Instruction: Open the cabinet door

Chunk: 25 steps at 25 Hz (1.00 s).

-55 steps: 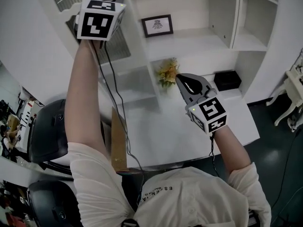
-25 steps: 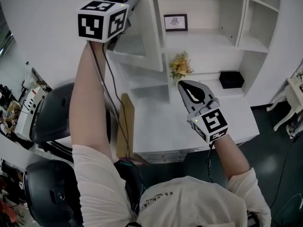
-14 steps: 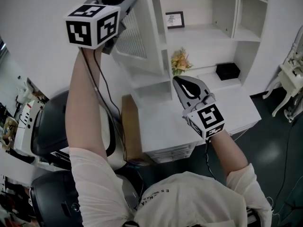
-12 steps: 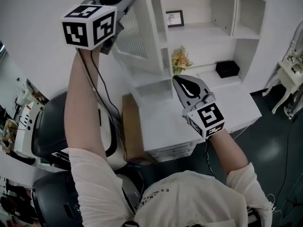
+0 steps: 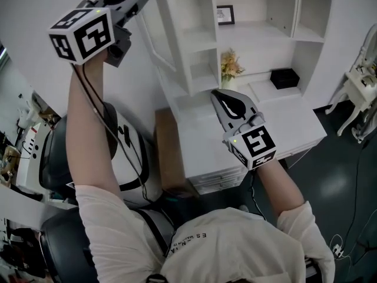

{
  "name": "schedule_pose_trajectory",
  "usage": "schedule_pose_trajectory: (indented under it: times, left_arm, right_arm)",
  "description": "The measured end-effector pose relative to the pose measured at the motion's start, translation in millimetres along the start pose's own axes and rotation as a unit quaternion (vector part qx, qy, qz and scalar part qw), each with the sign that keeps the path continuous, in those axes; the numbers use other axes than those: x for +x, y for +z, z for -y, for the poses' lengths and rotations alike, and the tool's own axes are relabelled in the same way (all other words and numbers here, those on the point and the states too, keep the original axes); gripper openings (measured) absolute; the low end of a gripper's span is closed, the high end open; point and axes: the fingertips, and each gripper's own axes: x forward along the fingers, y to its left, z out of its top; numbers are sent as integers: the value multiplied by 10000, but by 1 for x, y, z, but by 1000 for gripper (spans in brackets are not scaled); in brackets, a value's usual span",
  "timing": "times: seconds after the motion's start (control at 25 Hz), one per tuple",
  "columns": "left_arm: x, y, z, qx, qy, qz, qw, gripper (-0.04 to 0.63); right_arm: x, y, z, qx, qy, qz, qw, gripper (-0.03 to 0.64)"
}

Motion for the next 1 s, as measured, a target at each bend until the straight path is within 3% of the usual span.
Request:
schedule_pose_trajectory:
  times: [0.12,0.44,0.68,1.0]
  left_arm:
    - [-28,4,-6,-59,-86,121,9999,74]
    - [-26,-5,-17,-467,-452,312,9974,75]
    - [-31,-15,-32,-477,-399,284,9977,79]
    - [-86,-16,-50,-606,-512,579,9952,84]
  right_arm:
    - [3,-1,-17,-11,58,-59,10000,14]
    - [23,-1,-20,62,175,3,9998,14]
    - [38,-4,-13,123,340,126,9993,14]
    - [62,3,-60,112,523,210,9983,14]
